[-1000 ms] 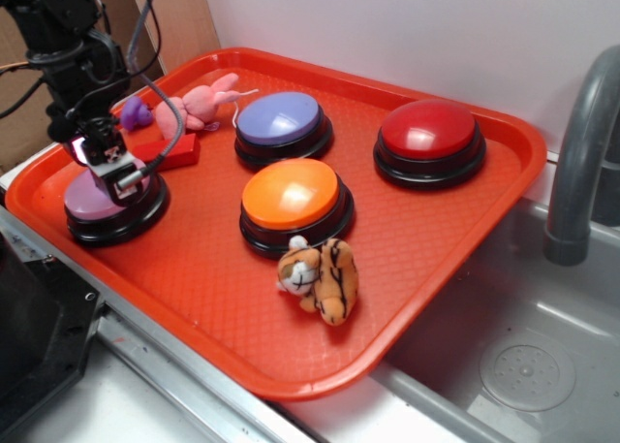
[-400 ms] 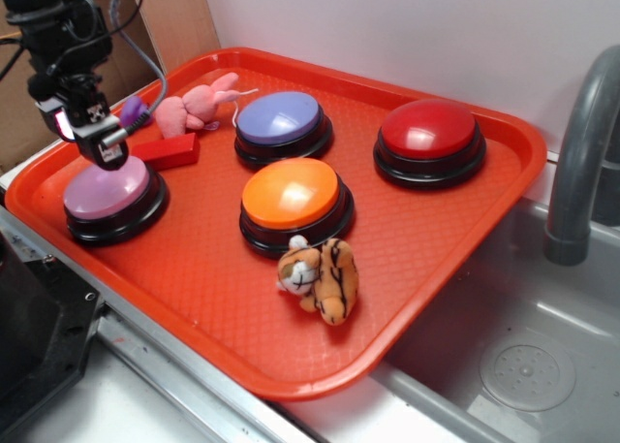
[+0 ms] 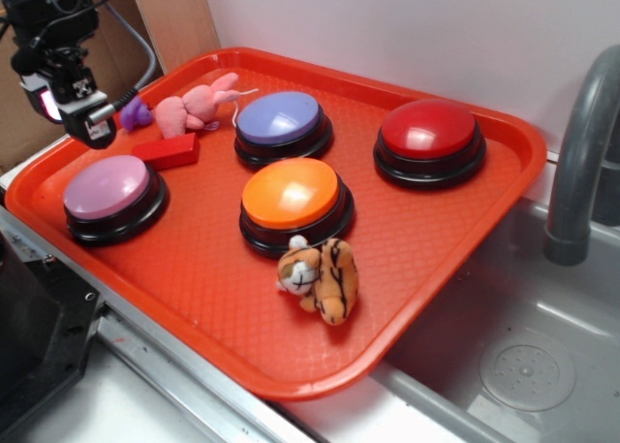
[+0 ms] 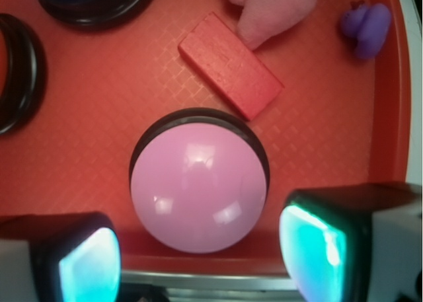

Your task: Push the pink button.

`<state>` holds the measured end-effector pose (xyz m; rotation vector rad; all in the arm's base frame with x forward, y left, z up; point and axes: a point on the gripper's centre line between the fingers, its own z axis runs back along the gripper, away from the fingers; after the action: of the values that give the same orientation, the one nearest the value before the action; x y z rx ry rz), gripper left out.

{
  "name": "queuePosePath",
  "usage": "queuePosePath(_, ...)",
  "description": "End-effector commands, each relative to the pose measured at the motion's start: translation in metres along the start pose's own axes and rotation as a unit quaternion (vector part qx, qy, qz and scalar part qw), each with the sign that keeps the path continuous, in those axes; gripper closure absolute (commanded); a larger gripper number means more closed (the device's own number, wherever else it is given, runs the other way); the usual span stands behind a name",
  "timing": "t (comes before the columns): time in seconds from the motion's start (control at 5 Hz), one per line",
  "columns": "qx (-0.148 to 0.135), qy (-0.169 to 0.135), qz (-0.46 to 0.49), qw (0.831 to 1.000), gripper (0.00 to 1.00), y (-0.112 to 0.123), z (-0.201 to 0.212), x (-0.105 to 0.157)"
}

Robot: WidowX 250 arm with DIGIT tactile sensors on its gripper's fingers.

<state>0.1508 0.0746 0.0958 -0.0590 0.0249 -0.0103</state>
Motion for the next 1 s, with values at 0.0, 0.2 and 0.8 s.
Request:
queuePosePath(0.0, 0.021, -0.047, 0.026, 0.998, 0.0, 0.01, 0.036, -0.003)
queuePosePath(0.2, 0.026, -0.051, 0.032, 0.998, 0.0, 0.011, 0.043, -0.006)
queuePosePath(0.8, 0.032, -0.075, 0.052, 0.995, 0.0, 0.012, 0.072, -0.017)
